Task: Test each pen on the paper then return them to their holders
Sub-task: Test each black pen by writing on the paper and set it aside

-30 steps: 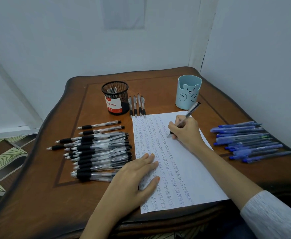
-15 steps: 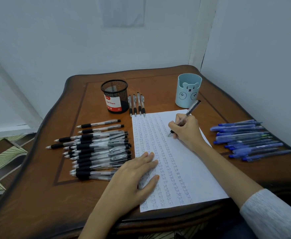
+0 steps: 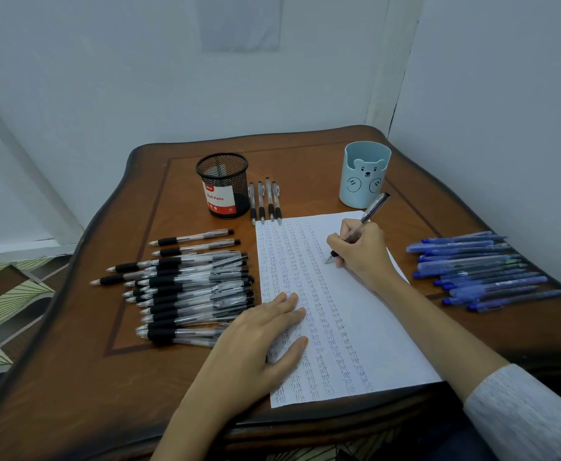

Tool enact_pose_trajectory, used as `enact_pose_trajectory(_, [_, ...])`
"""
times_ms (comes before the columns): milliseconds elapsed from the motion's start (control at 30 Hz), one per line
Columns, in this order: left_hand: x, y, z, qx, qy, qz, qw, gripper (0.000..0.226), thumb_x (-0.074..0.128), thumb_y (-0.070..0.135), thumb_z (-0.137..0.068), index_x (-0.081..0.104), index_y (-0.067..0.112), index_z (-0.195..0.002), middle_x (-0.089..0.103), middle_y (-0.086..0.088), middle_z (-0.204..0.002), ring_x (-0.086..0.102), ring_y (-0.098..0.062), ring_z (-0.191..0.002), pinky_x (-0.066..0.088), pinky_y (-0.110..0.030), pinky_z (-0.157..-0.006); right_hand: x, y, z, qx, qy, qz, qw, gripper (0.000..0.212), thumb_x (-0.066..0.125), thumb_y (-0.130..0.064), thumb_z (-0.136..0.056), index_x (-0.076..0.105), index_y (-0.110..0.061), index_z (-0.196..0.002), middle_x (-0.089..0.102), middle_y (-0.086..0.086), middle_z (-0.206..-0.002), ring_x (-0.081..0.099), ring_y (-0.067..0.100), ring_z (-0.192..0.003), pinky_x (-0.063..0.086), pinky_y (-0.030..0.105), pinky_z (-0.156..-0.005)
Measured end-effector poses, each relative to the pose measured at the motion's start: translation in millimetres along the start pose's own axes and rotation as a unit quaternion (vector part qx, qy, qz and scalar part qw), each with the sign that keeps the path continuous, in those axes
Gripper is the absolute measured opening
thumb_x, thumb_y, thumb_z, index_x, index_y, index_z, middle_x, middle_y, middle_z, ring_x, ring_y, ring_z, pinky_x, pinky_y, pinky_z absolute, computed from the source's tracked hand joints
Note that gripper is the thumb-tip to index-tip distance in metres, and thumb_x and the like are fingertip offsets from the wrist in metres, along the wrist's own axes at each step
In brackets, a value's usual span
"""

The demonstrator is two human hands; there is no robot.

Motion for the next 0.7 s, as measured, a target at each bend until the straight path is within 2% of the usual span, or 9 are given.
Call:
enact_pose_trajectory(467, [-1.2,-0.2,-0.2,-0.001,0.003,0.005,1.000,0.052,0.043,0.053,-0.091,0.056,0.025,-0.133,0.045,0.014,-0.143,0.024,0.010,-0.136,0.014,-0.006,-0.110,0.8,1.9,-0.3,-0.008,0.013,0.007,1.000,0.038,0.055,0.008,-0.085,0.035,-0.009,-0.057,0.037,0.006,-0.052,0.050,0.009,-0.035,0.034,0.015,-0.037])
enact_pose_trajectory(567, [-0.7,-0.4,-0.6,-0.003,0.000,0.008,1.000,0.053,0.042,0.054,-0.091,0.055,0.026,-0.133,0.043,0.015,-0.144,0.024,0.011,-0.136,0.014,-0.006,-0.110,-3.0,9.9,-3.5,0.042,0.017,-0.053,0.998,0.035,0.058,0.000,-0.089,0.040,-0.007,-0.060,0.045,0.011,-0.050,0.045,0.014,-0.034,0.028,0.017,-0.034])
enact_pose_trajectory(633, [-0.1,-1.1,-0.8,-0.006,-0.005,0.009,1.000,0.054,0.041,0.056,-0.090,0.054,0.028,-0.135,0.041,0.018,-0.145,0.022,0.014,-0.136,0.012,-0.005,-0.109,-5.2,16.3,-4.8,0.082,0.024,-0.136,0.987,0.037,0.057,-0.009,-0.092,0.042,-0.007,-0.059,0.048,0.007,-0.049,0.038,0.010,-0.033,0.023,0.015,-0.033])
enact_pose_trajectory(700, [-0.4,-1.4,-0.5,-0.006,-0.006,0.009,1.000,0.054,0.040,0.057,-0.090,0.053,0.029,-0.135,0.040,0.018,-0.145,0.021,0.014,-0.136,0.012,-0.005,-0.109,-6.3,18.0,-4.1,0.105,0.033,-0.151,0.982,0.037,0.054,-0.021,-0.096,0.046,-0.012,-0.061,0.050,0.001,-0.052,0.039,0.008,-0.038,0.025,0.016,-0.034])
Point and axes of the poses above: each hand's wrist, its own z-axis away from the middle knuckle, its own x-axis out of the palm, y = z × x, the point moved 8 cm from there along -z, towards the middle knuckle
